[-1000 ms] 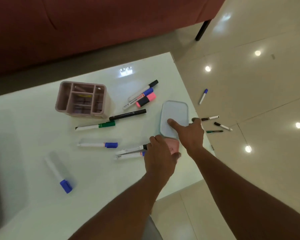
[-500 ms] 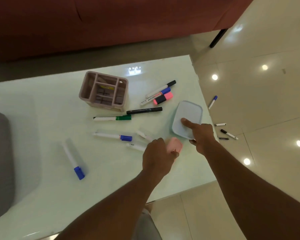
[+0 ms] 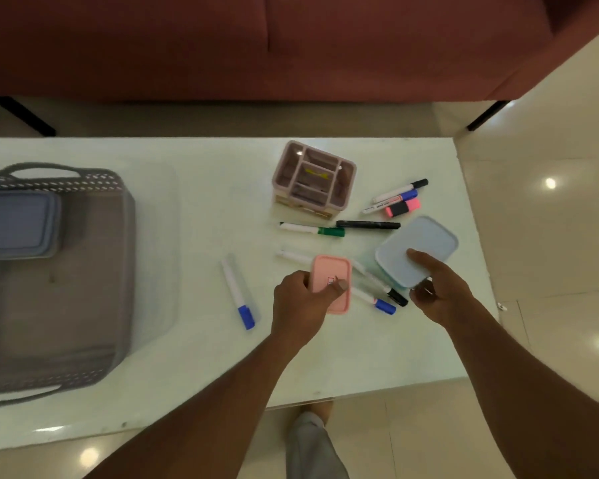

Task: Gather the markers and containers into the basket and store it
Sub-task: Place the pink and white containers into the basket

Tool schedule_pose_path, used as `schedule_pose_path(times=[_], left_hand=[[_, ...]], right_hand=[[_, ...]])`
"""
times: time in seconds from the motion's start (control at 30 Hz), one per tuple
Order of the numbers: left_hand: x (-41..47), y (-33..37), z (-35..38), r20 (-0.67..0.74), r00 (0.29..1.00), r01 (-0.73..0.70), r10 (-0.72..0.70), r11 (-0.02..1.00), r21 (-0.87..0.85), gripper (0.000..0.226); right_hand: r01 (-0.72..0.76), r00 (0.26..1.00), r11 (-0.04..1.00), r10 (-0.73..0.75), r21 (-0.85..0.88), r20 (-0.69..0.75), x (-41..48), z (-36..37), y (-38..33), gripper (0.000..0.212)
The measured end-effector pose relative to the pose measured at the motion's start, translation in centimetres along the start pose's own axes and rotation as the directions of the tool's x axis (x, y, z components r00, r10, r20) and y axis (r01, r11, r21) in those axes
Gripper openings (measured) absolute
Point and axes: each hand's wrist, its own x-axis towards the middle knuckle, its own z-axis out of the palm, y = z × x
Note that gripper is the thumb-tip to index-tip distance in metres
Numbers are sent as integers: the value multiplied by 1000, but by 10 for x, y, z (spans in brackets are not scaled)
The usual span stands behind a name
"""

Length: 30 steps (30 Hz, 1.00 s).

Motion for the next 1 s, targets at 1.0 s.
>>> schedule_pose_path(times=[1.0], left_hand=[[11,-154,-369,-326,888,184,-325,900,-394,42]], right_hand=[[557,824,266,-293,-787,484,-168,433,187,63]])
